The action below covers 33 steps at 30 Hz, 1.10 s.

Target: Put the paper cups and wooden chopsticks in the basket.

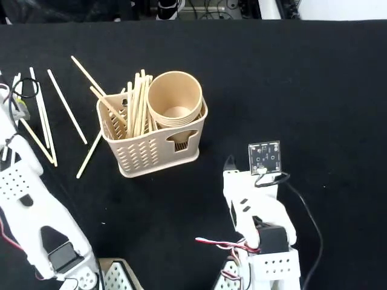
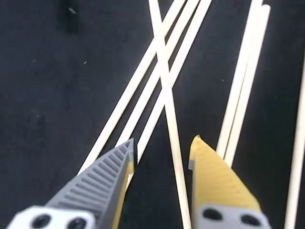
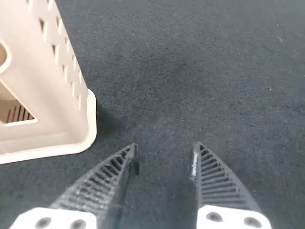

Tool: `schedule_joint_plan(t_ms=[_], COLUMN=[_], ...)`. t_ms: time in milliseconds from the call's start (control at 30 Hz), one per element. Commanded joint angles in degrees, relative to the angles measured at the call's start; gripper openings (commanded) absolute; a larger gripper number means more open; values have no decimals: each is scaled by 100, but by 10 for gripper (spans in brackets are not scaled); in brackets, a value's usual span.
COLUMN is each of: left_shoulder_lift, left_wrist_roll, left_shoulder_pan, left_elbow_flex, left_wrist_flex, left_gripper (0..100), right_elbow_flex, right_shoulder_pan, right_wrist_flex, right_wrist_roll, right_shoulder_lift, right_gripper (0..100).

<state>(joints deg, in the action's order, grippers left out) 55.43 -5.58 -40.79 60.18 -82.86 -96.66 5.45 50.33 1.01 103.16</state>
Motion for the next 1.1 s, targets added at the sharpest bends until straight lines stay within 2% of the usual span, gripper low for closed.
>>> schedule_joint_plan(t_ms=[0, 133, 300, 567, 733, 867, 1067], left_shoulder_lift=[563, 1152, 1582, 1732, 1670, 1732, 1327], left_wrist_roll=[-44, -44, -9, -9, -9, 0, 369], left_shoulder_pan=[57, 66, 163, 312, 330, 382, 382], left_elbow_flex=[1349, 2035, 2316, 2325, 2396, 3073, 3196], left_wrist_flex=[-255, -369, -510, -791, -1301, -1820, -1829], left_gripper=[191, 191, 186, 30, 29, 29, 28], right_elbow_flex=[22, 22, 22, 22, 22, 22, 22], right_shoulder_pan=[-53, -53, -53, -53, -53, -53, -53], right_wrist_flex=[-88, -88, -88, -79, -79, -79, -79], right_wrist_roll=[44, 44, 44, 44, 44, 44, 44], right_shoulder_lift=[523, 523, 523, 523, 523, 523, 523], right_gripper=[191, 191, 191, 191, 191, 191, 191])
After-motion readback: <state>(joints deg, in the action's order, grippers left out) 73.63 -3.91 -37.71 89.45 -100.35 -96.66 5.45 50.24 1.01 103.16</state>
